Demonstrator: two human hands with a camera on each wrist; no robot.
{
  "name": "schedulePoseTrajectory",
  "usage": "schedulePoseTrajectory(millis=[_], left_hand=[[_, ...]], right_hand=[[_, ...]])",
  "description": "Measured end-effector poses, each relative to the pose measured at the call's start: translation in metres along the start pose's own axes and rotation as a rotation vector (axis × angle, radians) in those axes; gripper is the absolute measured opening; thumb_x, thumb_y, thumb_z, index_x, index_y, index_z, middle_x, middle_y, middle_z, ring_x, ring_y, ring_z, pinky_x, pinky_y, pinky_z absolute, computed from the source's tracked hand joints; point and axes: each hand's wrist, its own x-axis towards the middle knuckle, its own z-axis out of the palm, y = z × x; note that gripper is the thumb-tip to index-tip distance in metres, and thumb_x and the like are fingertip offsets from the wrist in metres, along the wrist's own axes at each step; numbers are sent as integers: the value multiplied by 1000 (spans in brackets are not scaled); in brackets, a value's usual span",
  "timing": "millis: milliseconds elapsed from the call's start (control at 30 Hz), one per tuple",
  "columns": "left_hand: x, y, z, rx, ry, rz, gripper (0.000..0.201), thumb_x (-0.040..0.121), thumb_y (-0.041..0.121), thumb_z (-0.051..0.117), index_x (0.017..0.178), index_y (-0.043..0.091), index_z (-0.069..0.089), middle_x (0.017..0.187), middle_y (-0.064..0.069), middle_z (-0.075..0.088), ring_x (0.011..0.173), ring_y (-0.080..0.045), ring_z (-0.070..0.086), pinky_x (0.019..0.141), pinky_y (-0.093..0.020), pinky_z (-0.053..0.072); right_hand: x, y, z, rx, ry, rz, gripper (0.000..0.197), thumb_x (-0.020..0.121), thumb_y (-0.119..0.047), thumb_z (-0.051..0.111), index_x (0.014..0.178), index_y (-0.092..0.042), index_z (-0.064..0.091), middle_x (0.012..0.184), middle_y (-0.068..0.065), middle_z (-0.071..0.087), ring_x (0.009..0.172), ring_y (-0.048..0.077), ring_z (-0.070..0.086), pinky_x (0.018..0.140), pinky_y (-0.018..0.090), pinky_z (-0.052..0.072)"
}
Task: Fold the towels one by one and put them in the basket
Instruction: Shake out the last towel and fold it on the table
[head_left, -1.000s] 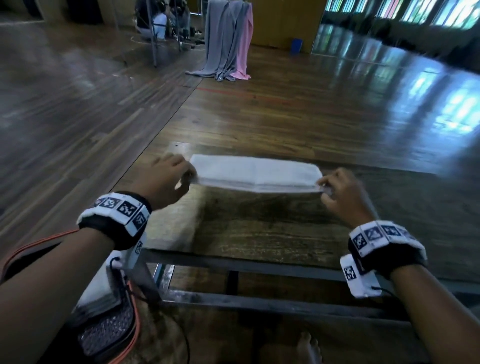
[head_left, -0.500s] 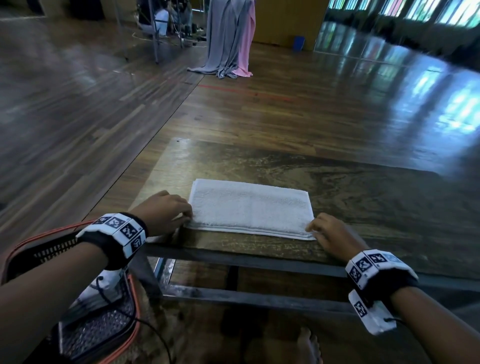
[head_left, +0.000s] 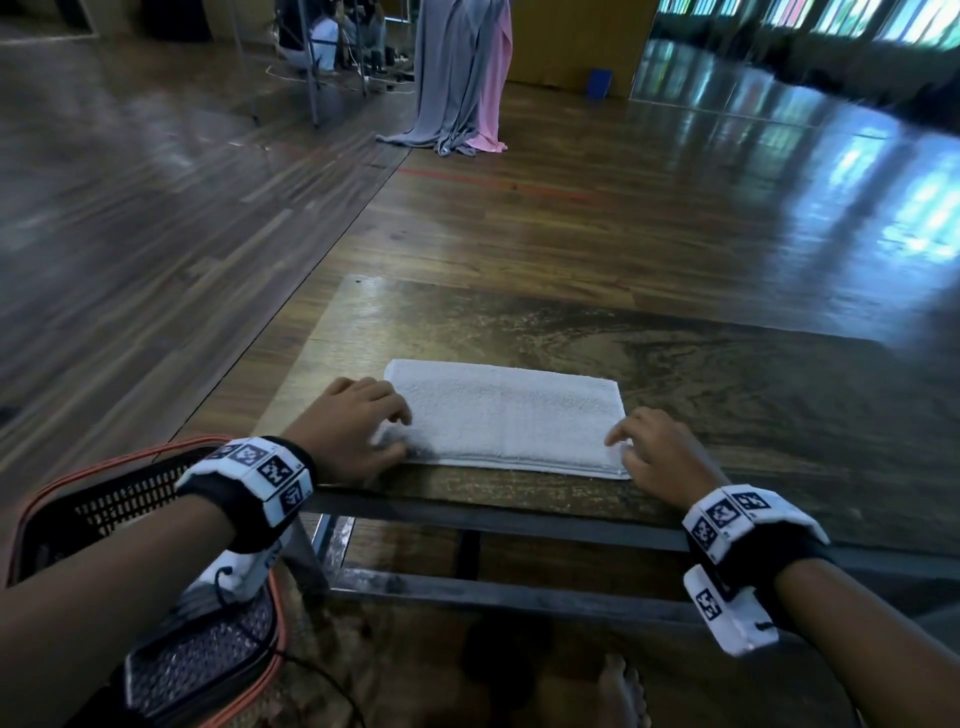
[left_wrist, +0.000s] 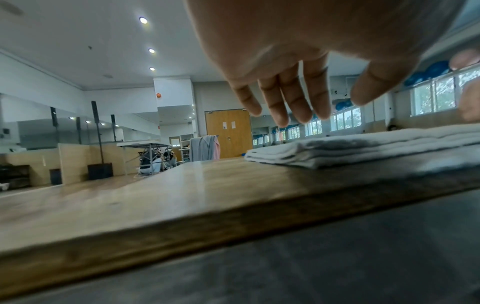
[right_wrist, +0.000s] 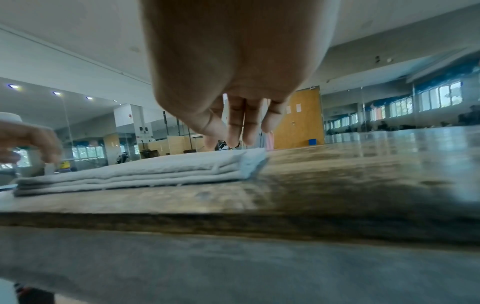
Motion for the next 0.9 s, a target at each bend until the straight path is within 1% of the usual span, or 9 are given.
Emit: schedulePoseTrajectory(millis=[100, 167, 267, 333, 400, 500, 567, 700, 900], left_hand=[[5, 17, 12, 21, -140, 7, 33, 87, 51, 44, 111, 30, 53, 111, 9, 56, 105, -12, 51, 94, -31, 35], [3, 23, 13, 20, -153, 0, 30, 86, 51, 39, 96, 28, 57, 97, 8, 62, 87, -13, 56, 88, -33, 40], [3, 32, 12, 50, -66, -16, 32, 82, 44, 37, 70, 22, 57, 68, 7, 63, 60, -12, 51, 85, -31, 38], [7, 43, 15, 15, 27, -34, 23, 85, 39, 43, 77, 25, 60, 77, 8, 64, 72, -13, 57, 85, -33, 37], [19, 53, 20, -79, 99, -74, 19, 88, 33, 47, 99, 26, 61, 102, 6, 64, 98, -18, 58, 90, -35, 34], [37, 68, 35, -111, 58, -152, 41, 90, 31, 46, 130, 24, 47, 141, 1, 46, 130, -17, 41, 106, -36, 22], [41, 74, 49, -72, -3, -171, 51, 93, 36, 38, 141, 23, 31, 154, 2, 26, 142, -15, 22, 113, -39, 11], [25, 64, 71, 25, -112, -184, 64, 92, 55, 16, 148, 24, 11, 159, 3, 7, 146, -16, 5, 115, -48, 3], [-19, 28, 58, 112, -95, -242, 89, 75, 78, 3, 148, 28, 8, 159, 3, 6, 147, -18, 4, 117, -48, 5]], right_hand=[[3, -26, 12, -3, -37, -20, 21, 90, -20, 48, 104, -19, 64, 112, -2, 60, 105, 16, 54, 89, 37, 45], [4, -35, 13, -87, -109, 10, 21, 88, -25, 46, 86, -17, 65, 101, -1, 63, 94, 19, 57, 77, 33, 41], [7, -39, 4, -157, -217, 72, 28, 84, -26, 43, 59, -14, 49, 75, 6, 61, 79, 27, 61, 70, 31, 27], [13, -46, 2, -146, -114, 71, 29, 83, -25, 42, 61, -13, 56, 72, 2, 61, 76, 26, 59, 74, 33, 30], [23, -59, 6, -108, 50, 39, 23, 86, -25, 44, 81, -18, 65, 90, -1, 65, 89, 22, 58, 82, 36, 38], [44, -86, 21, 24, 121, 11, 31, 92, -25, 44, 120, -21, 56, 128, -1, 56, 120, 20, 47, 99, 37, 35], [53, -100, 37, 79, 109, 18, 41, 95, -27, 40, 136, -21, 44, 146, 0, 42, 134, 18, 35, 107, 37, 29], [44, -100, 73, -122, -93, -31, 54, 98, -43, 24, 148, -27, 14, 159, -4, 9, 146, 15, 7, 116, 40, 12], [19, -44, 65, -208, -178, 85, 80, 82, -75, 11, 149, -32, 3, 159, -4, -6, 147, 17, -6, 117, 44, 0]])
